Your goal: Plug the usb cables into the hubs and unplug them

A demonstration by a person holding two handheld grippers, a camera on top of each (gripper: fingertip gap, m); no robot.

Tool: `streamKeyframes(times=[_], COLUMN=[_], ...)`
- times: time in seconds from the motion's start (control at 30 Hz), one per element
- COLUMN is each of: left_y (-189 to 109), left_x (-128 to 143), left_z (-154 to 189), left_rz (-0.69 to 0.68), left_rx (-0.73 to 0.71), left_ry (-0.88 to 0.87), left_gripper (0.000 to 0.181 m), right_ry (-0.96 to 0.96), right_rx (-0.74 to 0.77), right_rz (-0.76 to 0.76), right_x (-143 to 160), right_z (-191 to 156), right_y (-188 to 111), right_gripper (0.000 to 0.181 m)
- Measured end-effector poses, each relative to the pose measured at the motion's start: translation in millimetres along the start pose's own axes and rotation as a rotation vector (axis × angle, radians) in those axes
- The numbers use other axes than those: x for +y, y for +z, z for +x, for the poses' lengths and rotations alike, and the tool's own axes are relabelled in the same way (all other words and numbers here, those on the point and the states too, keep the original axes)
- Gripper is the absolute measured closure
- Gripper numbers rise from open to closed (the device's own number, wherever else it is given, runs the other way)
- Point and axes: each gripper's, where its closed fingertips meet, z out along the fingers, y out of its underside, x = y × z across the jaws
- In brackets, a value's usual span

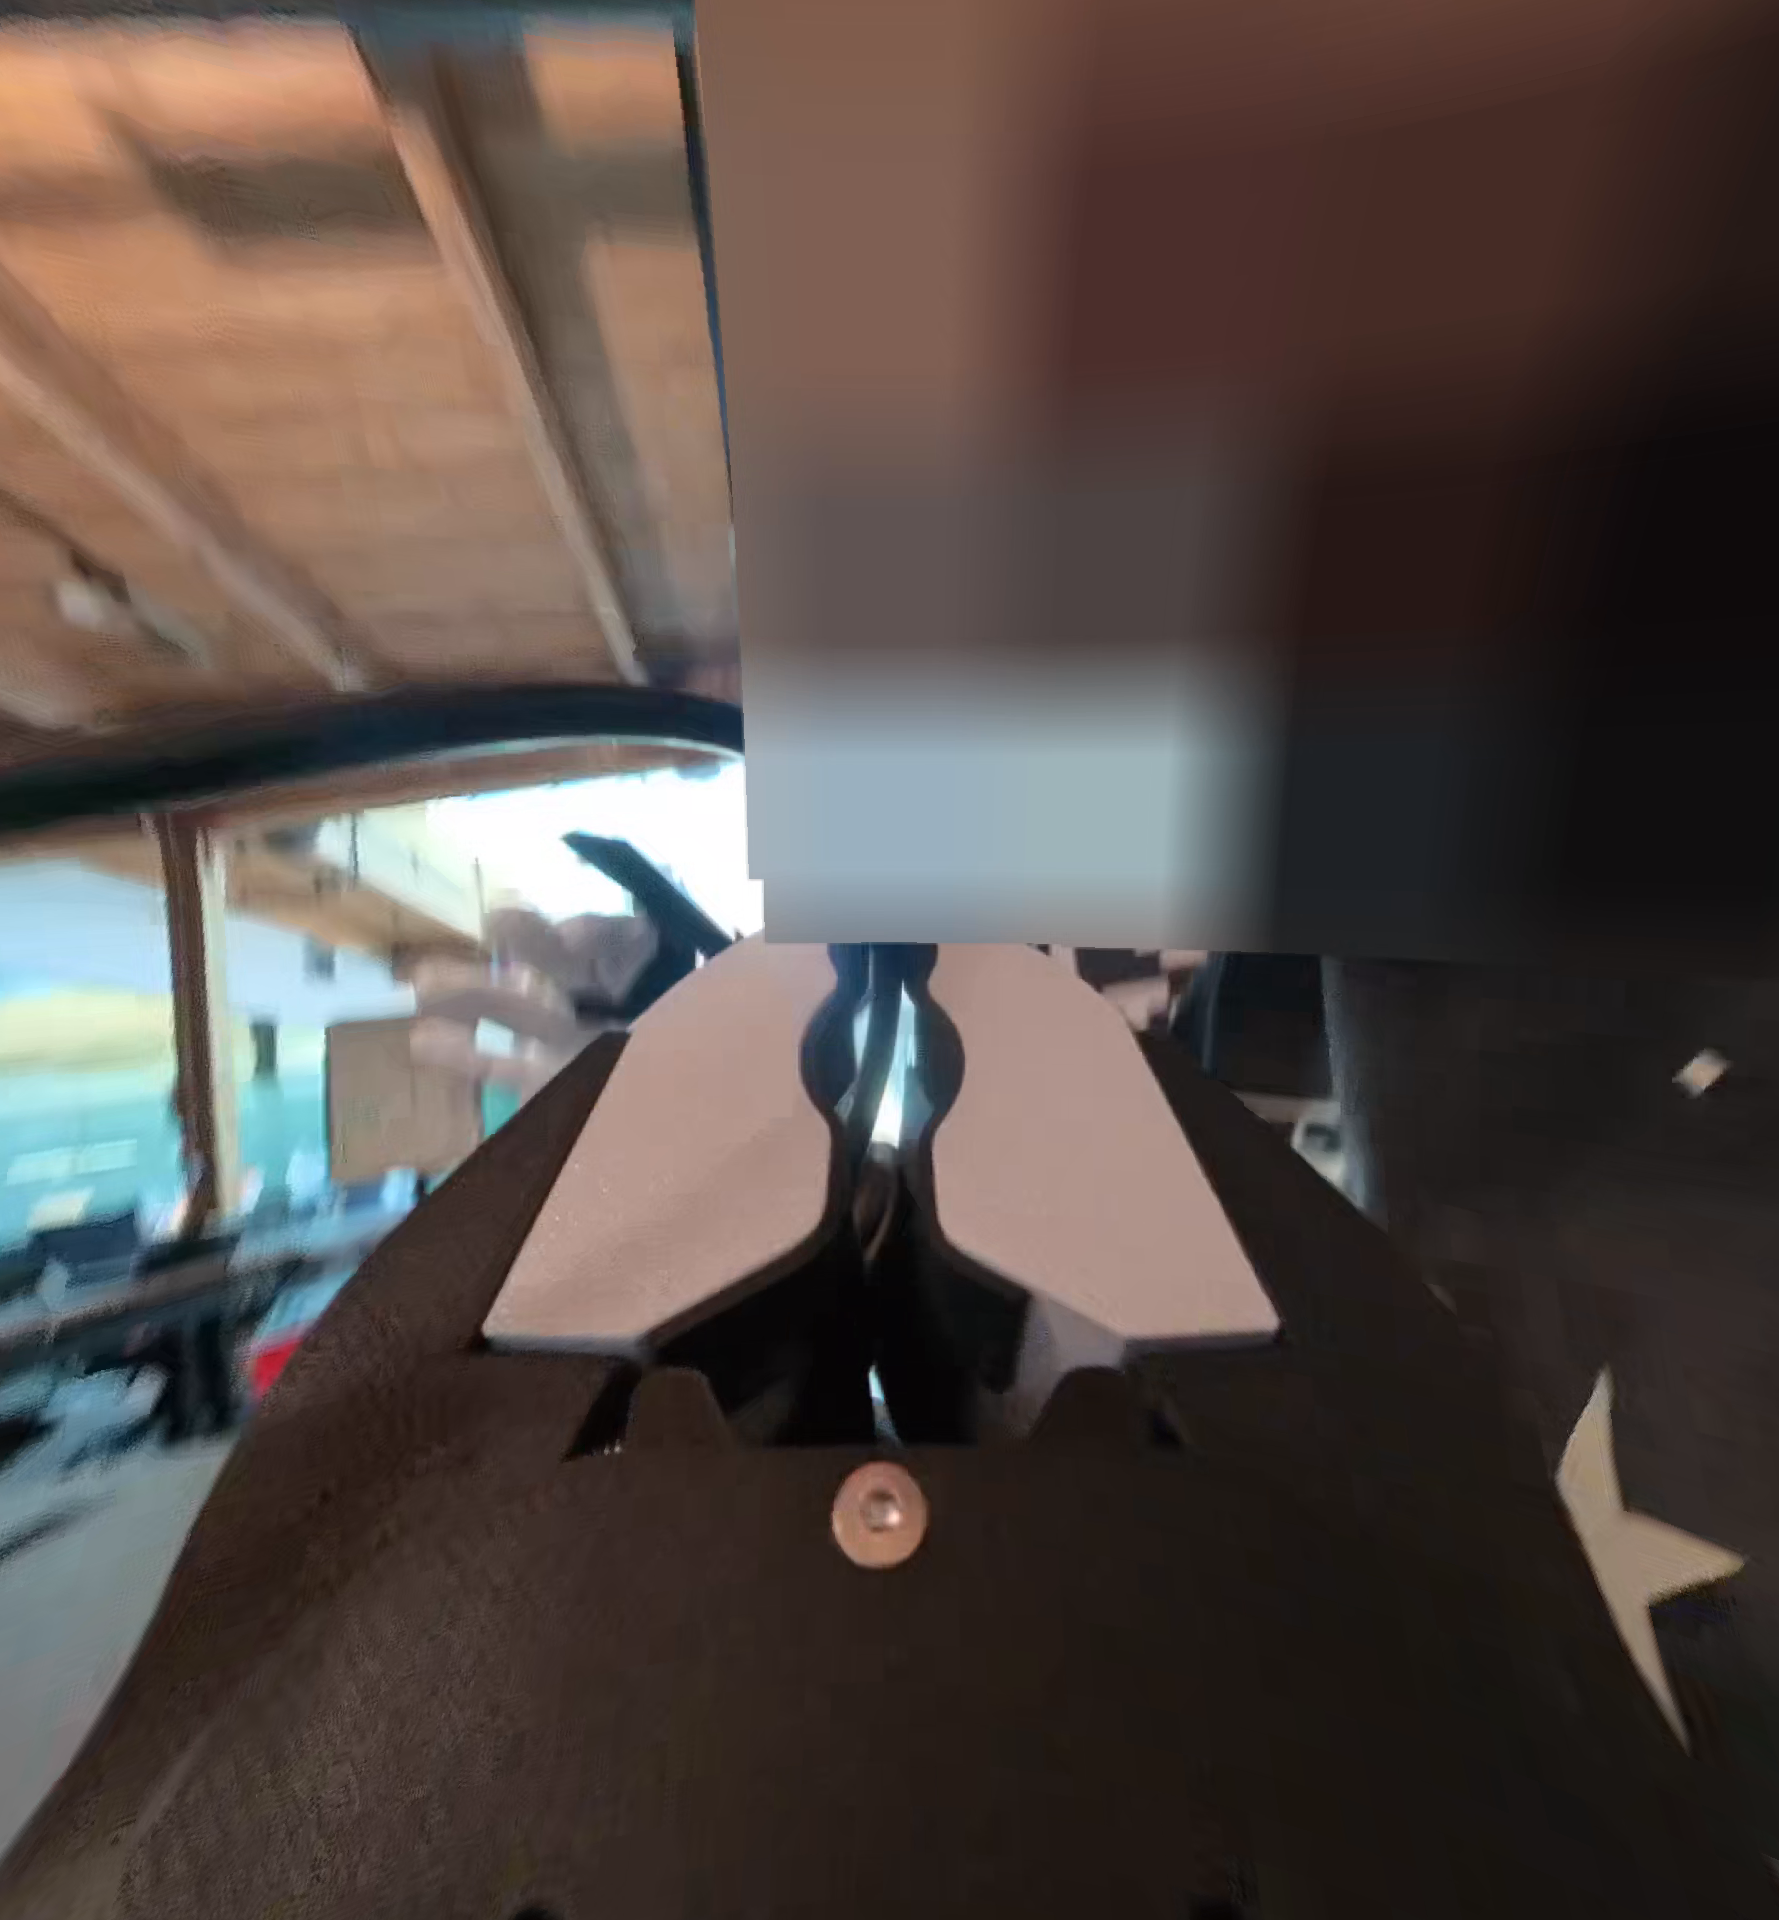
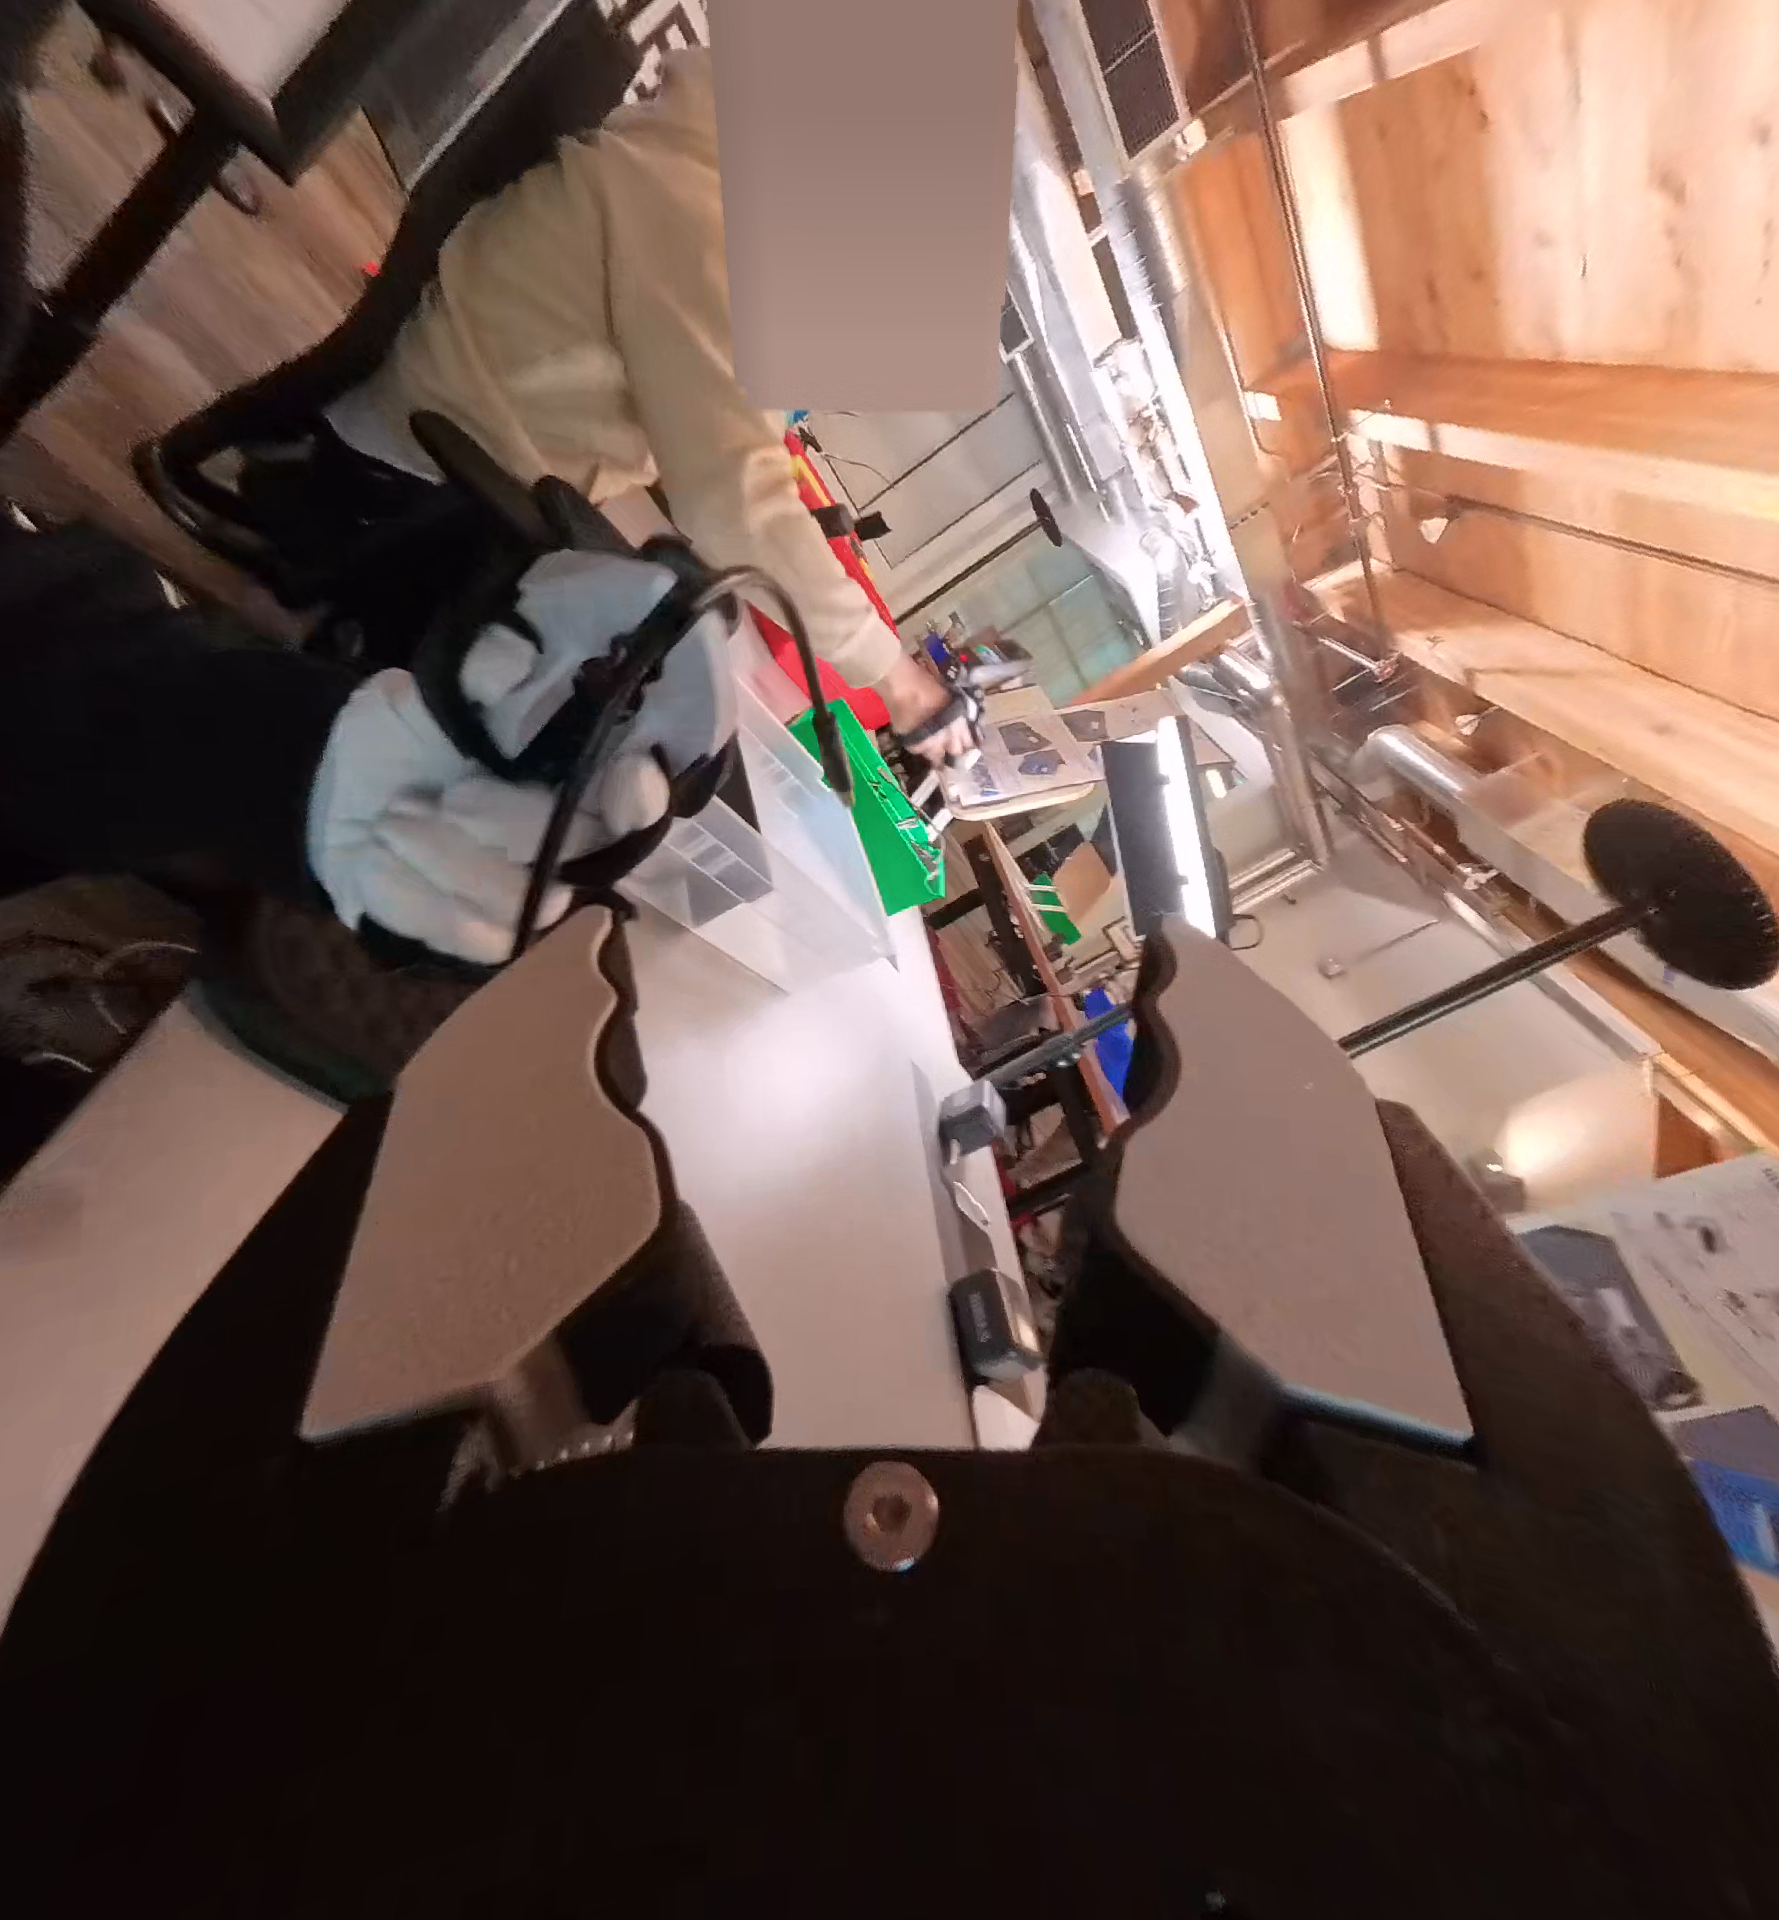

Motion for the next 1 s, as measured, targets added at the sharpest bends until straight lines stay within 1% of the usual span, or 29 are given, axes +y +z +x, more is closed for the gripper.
streamKeyframes(times=[0.03,0.1,0.17,0.2,0.23,0.3,0.33,0.4,0.47,0.57,0.6,0.67,0.73,0.77,0.8,0.9,1.0], left_y=[2.7,0.2,-10.7,-16.2,-19.4,-18.2,-17.9,-24.2,-35.9,-51.9,-58.0,-72.0,-83.6,-85.9,-86.2,-87.7,-91.8], left_x=[17.9,55.4,86.8,98.1,106.3,112.7,114.5,120.3,127.8,134.9,136.9,141.3,145.1,146.7,147.9,149.7,151.2], left_z=[-3.4,-15.7,-29.2,-33.0,-34.3,-33.0,-32.9,-38.3,-46.1,-58.4,-62.7,-70.6,-75.3,-76.2,-76.3,-76.3,-77.6], left_rz=[-0.121,-0.395,-0.663,-0.767,-0.835,-0.859,-0.863,-0.931,-1.055,-1.223,-1.281,-1.407,-1.512,-1.535,-1.540,-1.561,-1.600], left_rx=[-0.025,-0.112,-0.191,-0.208,-0.212,-0.205,-0.205,-0.230,-0.263,-0.313,-0.328,-0.348,-0.351,-0.348,-0.346,-0.334,-0.330], left_ry=[0.024,0.136,0.264,0.306,0.327,0.313,0.309,0.361,0.441,0.578,0.626,0.715,0.777,0.791,0.794,0.812,0.835], left_gripper=[0.176,0.176,0.176,0.176,0.177,0.176,0.176,0.177,0.177,0.177,0.177,0.176,0.176,0.176,0.176,0.176,0.177], right_ry=[-0.030,-0.066,-0.092,-0.128,-0.177,-0.224,-0.179,0.008,0.177,0.317,0.393,0.594,0.759,0.802,0.820,0.807,0.823], right_rx=[0.015,0.047,0.071,0.088,0.106,0.106,0.092,0.062,0.025,-0.021,-0.032,-0.062,-0.147,-0.186,-0.203,-0.192,-0.192], right_rz=[-0.009,-0.006,0.017,0.009,-0.017,-0.086,-0.106,-0.098,-0.129,-0.186,-0.192,-0.144,-0.059,-0.036,-0.037,-0.107,-0.102], right_x=[1.9,1.8,-0.6,1.2,5.6,18.2,23.4,28.6,39.1,51.7,52.8,46.1,32.1,27.1,25.7,32.1,30.6], right_z=[-0.4,1.5,3.9,5.5,6.8,6.7,6.5,7.6,6.7,0.3,-1.0,-2.7,-10.1,-14.5,-17.9,-24.5,-27.9], right_y=[3.7,6.9,6.0,5.2,4.5,5.0,5.7,6.9,7.4,9.0,10.1,13.6,17.6,19.6,22.2,30.4,37.2], right_gripper=[0.094,0.103,0.113,0.116,0.117,0.117,0.118,0.116,0.115,0.108,0.108,0.112,0.115,0.117,0.120,0.125,0.131])
